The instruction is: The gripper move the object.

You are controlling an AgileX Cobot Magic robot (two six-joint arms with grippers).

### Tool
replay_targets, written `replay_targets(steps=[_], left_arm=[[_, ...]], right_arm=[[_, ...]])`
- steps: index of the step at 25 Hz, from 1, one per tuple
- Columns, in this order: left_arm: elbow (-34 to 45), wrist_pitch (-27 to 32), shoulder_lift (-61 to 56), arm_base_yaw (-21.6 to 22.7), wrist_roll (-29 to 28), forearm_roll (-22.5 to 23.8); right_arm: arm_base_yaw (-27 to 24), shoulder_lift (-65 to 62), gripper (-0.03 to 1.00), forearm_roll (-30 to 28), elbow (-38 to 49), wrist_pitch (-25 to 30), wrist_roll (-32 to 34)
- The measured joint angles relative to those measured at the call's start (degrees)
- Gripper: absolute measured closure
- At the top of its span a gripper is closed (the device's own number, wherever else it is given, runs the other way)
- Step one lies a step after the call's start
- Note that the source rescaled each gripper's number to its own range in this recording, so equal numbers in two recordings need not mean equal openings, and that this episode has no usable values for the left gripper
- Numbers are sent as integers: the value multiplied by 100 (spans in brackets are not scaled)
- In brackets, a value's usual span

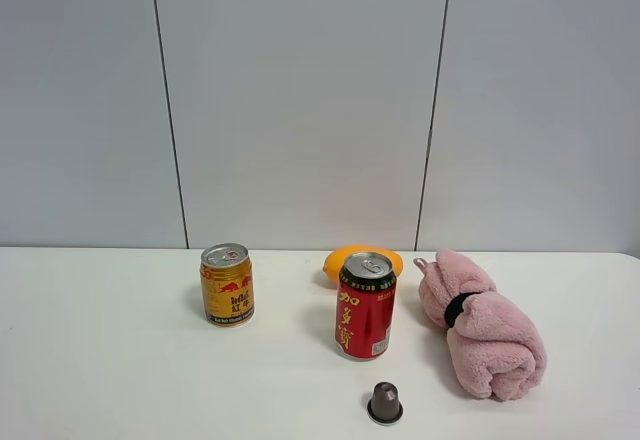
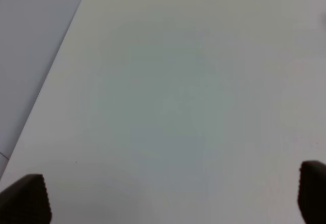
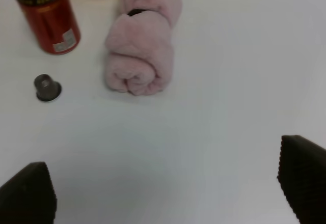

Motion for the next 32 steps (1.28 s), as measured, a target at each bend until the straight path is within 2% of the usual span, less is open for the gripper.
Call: replay_targets(steps=[5,19,32], left_arm=[[0,0,0,0,0,0],[0,0,0,0,0,0],[0,0,0,0,0,0]], right_arm=[[-289,-154,1,-4,0,0,26],[-300,-439,1,-11,0,0,43],[-386,-550,1,-266,0,0,43]])
